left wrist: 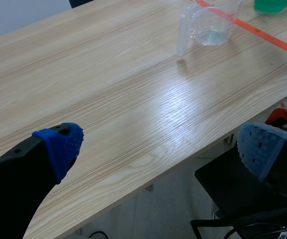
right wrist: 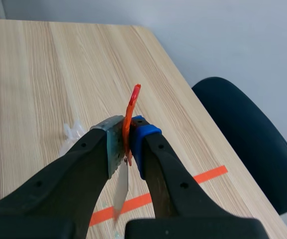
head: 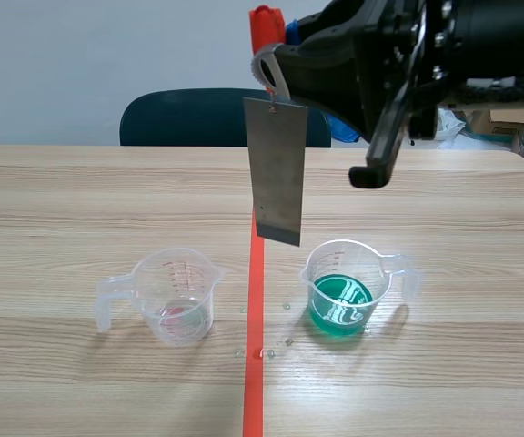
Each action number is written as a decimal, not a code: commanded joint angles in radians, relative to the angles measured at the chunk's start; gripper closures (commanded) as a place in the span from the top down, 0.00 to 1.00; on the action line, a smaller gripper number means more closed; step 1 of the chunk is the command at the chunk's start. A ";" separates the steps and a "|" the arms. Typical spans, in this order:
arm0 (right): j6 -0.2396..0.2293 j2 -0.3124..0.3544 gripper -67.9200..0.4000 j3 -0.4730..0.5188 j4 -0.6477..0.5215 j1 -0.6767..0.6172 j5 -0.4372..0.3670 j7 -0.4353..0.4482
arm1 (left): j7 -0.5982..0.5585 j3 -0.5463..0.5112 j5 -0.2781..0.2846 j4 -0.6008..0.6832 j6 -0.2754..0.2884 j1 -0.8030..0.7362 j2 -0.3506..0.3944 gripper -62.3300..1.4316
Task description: Do the redox reaction experiment
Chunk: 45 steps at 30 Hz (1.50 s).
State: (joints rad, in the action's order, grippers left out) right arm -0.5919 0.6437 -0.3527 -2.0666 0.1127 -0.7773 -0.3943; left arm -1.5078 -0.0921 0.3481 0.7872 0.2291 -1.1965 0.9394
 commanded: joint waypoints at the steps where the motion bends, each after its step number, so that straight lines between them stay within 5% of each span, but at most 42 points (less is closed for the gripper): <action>1: 0.002 -0.019 0.02 -0.014 -0.011 0.029 0.008 0.014 | -0.045 0.000 0.006 0.006 0.002 0.003 0.003 1.00; 5: 0.035 -0.061 0.02 -0.073 -0.010 0.068 0.053 0.005 | -0.045 0.000 0.006 0.006 0.002 0.003 0.003 1.00; 26: 0.034 -0.307 0.02 -0.273 0.150 0.224 0.121 -0.076 | -0.045 0.000 0.006 0.006 0.002 0.003 0.003 1.00; 45: 0.034 -0.354 0.02 -0.315 0.209 0.225 0.165 -0.074 | -0.045 0.000 0.006 0.006 0.002 0.003 0.003 1.00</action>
State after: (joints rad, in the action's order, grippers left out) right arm -0.5617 0.2913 -0.6701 -1.8542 0.3206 -0.6056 -0.4805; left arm -1.5078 -0.0921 0.3477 0.7872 0.2295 -1.1965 0.9394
